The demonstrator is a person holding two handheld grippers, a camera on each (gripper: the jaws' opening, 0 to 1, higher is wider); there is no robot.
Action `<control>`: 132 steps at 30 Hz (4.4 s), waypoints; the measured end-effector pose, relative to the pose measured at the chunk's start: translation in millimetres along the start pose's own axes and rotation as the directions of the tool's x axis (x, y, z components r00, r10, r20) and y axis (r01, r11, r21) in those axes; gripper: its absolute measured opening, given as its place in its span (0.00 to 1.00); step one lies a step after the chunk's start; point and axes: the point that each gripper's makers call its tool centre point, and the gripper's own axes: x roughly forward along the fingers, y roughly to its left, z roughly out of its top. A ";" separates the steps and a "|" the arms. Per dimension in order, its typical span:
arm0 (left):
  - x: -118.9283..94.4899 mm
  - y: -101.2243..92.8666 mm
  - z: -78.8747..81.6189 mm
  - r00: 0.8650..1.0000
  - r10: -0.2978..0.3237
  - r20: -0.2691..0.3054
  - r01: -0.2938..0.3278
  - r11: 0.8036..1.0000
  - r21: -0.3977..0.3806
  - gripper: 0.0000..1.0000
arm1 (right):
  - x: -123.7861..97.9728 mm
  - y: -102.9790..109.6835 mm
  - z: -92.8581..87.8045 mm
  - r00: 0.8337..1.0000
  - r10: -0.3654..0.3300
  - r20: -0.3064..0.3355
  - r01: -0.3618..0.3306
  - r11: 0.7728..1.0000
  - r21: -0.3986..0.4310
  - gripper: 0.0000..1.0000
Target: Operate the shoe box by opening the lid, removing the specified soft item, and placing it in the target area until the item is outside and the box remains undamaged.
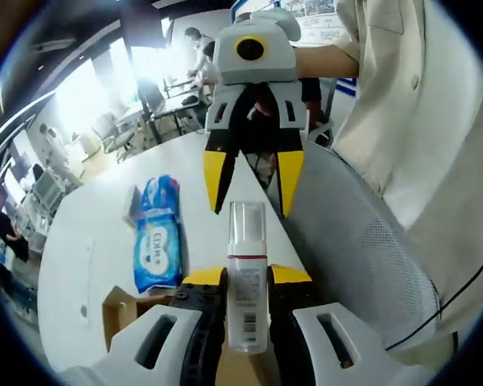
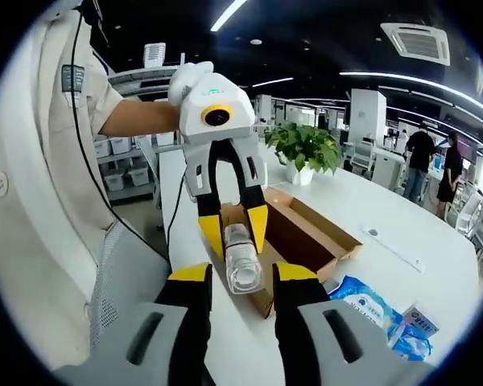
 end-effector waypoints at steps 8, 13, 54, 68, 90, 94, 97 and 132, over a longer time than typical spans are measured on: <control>0.9 -2.0 12.0 0.998 -0.006 0.058 0.005 1.000 0.030 0.17 | 2.3 0.5 2.0 1.000 0.004 -0.007 -0.004 0.999 -0.042 0.17; 2.2 -1.7 13.1 0.998 -0.004 0.065 0.002 0.999 0.032 0.17 | 2.2 0.4 1.1 1.000 0.001 -0.017 -0.002 0.998 -0.057 0.17; -69.8 30.9 -64.0 0.912 0.411 0.020 -0.373 0.846 -0.381 0.35 | -14.8 -50.9 -14.6 0.984 -0.036 -0.172 0.032 0.999 -0.031 0.16; -99.0 20.4 -112.3 0.847 0.524 -0.086 -0.489 0.705 -0.513 0.36 | -28.3 -91.5 -15.1 0.964 -0.057 -0.259 0.024 0.992 -0.126 0.16; -136.5 -3.8 -190.9 0.715 0.640 -0.280 -0.631 0.420 -0.652 0.23 | -26.6 -160.8 -17.3 0.916 -0.058 -0.397 -0.050 0.966 -0.255 0.16; -140.6 -8.2 -204.5 0.690 0.649 -0.320 -0.651 0.364 -0.666 0.19 | -24.5 -173.7 -17.7 0.906 -0.063 -0.418 -0.060 0.959 -0.276 0.16; -141.2 -11.6 -213.1 0.679 0.650 -0.342 -0.661 0.339 -0.669 0.19 | -21.4 -183.0 -18.2 0.898 -0.071 -0.435 -0.066 0.954 -0.293 0.16; -124.9 -29.6 -272.7 0.600 0.590 -0.541 -0.613 -0.096 -0.784 0.03 | 24.4 -262.0 -69.2 0.732 -0.028 -0.681 -0.277 0.901 -0.335 0.16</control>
